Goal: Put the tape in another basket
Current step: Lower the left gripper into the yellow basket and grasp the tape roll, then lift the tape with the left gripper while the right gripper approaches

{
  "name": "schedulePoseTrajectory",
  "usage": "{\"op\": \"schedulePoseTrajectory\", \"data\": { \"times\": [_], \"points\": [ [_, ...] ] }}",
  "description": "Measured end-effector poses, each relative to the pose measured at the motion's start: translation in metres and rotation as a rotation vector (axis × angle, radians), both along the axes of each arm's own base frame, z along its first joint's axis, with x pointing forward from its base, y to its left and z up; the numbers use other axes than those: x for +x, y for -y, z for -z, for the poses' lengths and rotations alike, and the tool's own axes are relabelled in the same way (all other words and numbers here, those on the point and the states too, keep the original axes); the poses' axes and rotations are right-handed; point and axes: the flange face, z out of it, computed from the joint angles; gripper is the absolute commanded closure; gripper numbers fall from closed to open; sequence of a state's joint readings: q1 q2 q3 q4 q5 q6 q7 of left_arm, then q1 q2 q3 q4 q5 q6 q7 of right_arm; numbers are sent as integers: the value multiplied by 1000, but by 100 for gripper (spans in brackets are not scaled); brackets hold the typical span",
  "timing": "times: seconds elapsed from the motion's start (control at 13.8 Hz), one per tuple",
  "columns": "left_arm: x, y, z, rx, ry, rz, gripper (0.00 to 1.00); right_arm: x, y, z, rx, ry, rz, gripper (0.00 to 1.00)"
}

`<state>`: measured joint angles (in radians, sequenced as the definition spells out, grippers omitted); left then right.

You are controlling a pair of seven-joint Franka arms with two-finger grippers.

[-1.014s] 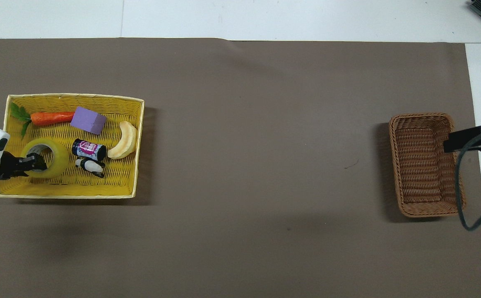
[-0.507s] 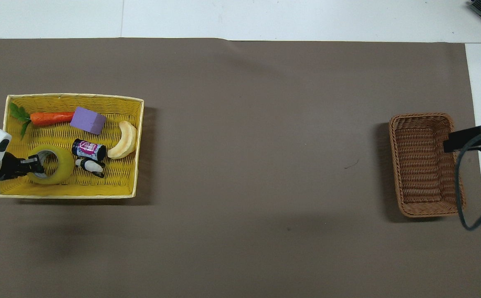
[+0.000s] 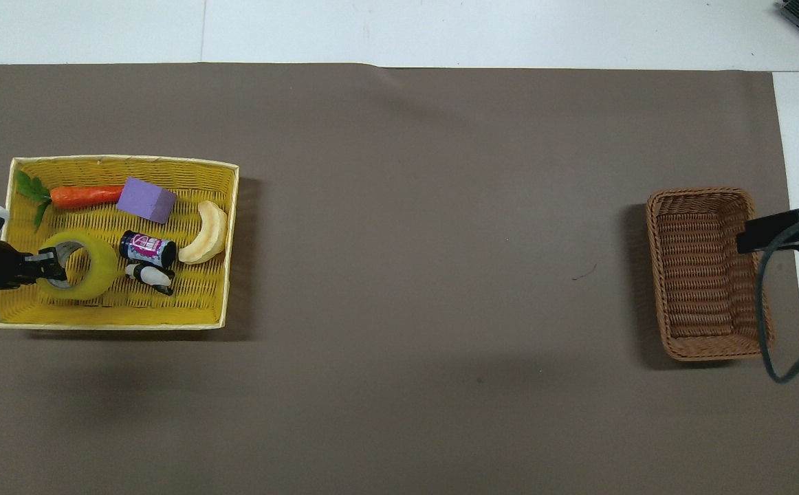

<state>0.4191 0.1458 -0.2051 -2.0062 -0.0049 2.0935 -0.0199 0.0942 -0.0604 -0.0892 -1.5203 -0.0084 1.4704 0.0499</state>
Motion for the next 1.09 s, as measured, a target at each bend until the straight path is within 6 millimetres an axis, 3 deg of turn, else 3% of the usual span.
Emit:
{"op": "schedulePoseTrajectory", "data": {
  "times": [0.22,0.43,0.65,0.87,1.09],
  "points": [
    [7,20,-37,1,-14,38,100,0,1,0,0,1,3,0],
    [11,53,-66,13,17,98,100,0,4,0,2,3,8,0],
    [15,119,-76,14,37,205,100,2,-14,0,33,19,-75,0],
    [11,189,-87,15,45,218,100,7,-49,18,129,25,-147,0],
    [-3,263,-95,17,54,185,100,8,-86,29,274,16,-107,0]
  ]
}}
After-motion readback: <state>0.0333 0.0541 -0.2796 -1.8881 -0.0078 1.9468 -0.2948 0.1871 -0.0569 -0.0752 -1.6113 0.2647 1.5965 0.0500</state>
